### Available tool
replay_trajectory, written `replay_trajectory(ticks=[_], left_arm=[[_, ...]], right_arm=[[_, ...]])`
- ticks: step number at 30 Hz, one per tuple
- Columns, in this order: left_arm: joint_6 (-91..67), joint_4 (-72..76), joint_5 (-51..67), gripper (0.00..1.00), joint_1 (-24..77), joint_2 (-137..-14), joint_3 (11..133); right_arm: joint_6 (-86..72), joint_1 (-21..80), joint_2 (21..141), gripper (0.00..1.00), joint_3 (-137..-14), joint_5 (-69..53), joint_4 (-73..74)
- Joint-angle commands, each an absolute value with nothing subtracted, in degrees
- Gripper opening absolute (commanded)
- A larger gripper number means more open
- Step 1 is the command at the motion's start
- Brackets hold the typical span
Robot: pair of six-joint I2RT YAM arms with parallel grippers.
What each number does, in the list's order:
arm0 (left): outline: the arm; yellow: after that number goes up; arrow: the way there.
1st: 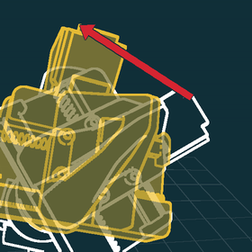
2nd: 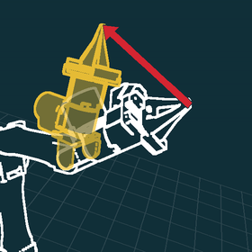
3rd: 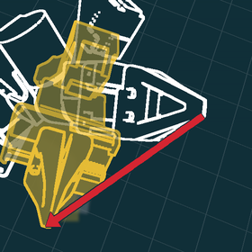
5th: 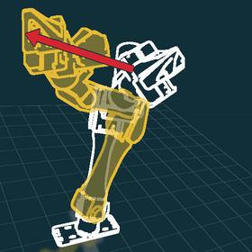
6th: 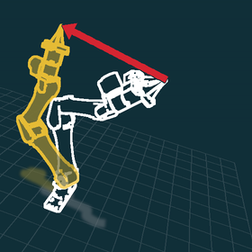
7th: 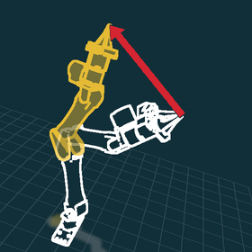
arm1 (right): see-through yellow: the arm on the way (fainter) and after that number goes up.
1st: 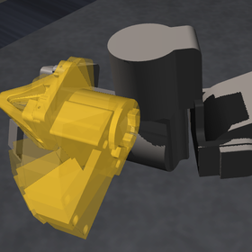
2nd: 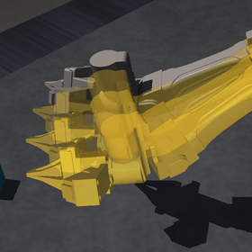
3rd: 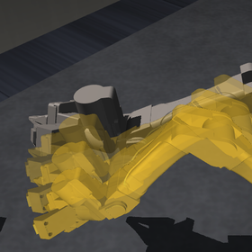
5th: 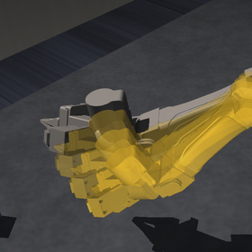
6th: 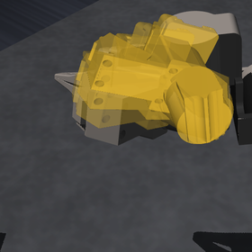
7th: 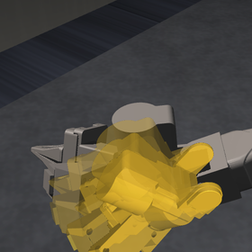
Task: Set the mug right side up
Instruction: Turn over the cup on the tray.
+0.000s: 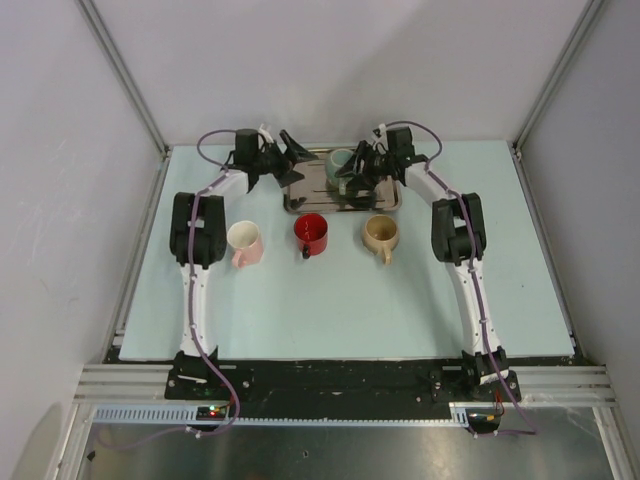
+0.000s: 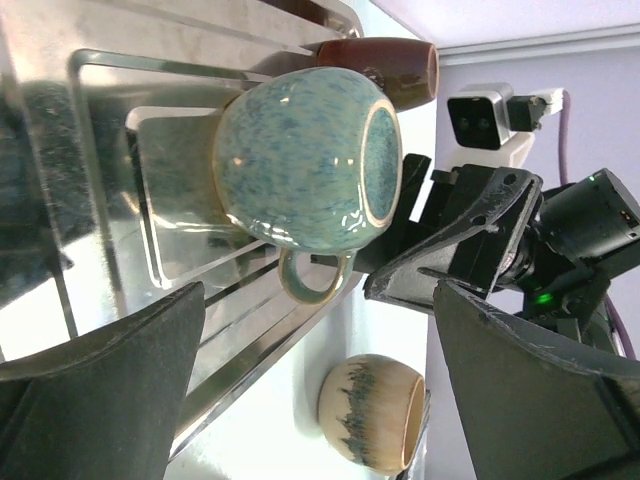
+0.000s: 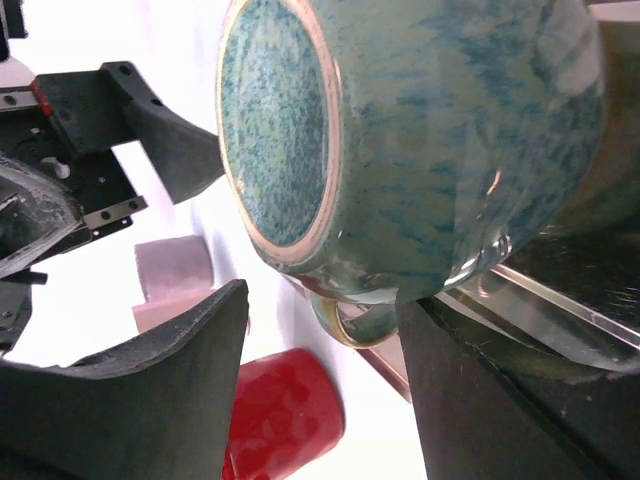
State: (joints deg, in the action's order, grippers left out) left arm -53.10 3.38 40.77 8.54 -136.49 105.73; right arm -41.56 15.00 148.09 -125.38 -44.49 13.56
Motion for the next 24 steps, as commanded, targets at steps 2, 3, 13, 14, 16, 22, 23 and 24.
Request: replay_trajectory(ticks=[2, 3, 13, 14, 16, 22, 23, 24], left_arm=[[-53.41, 4.74, 42.39, 1.0, 7.25, -131.69, 104.75], [-53.38, 4.74, 42.51, 1.0, 7.09, -131.68, 104.63], [-52.48, 4.75, 43.33, 1.0, 5.59, -130.74, 102.54], [-52.39, 4.75, 43.38, 1.0, 5.43, -130.63, 102.16], [-52.14, 4.7, 43.56, 1.0, 5.2, -130.35, 101.61], [-51.78, 4.68, 44.06, 1.0, 4.87, -130.09, 100.37], [-51.73, 4.71, 44.18, 1.0, 4.81, -130.13, 100.24], [-51.7, 4.73, 44.19, 1.0, 4.78, -130.19, 100.09]], right_arm=[[-34.31, 16.52, 146.39, 0.65, -130.31, -34.52, 22.83], [-33.5, 16.83, 146.06, 0.65, -130.72, -33.34, 23.81], [-25.91, 20.62, 143.4, 0.64, -134.85, -17.17, 31.69], [-25.39, 20.9, 143.2, 0.64, -135.19, -16.05, 32.15], [-24.06, 21.57, 142.92, 0.63, -135.66, -13.9, 32.76], [-20.51, 23.33, 142.19, 0.61, -136.91, -6.27, 34.13], [-20.1, 23.53, 142.02, 0.61, -137.14, -5.16, 34.29], [-19.63, 23.76, 141.85, 0.61, -137.26, -4.25, 34.37]])
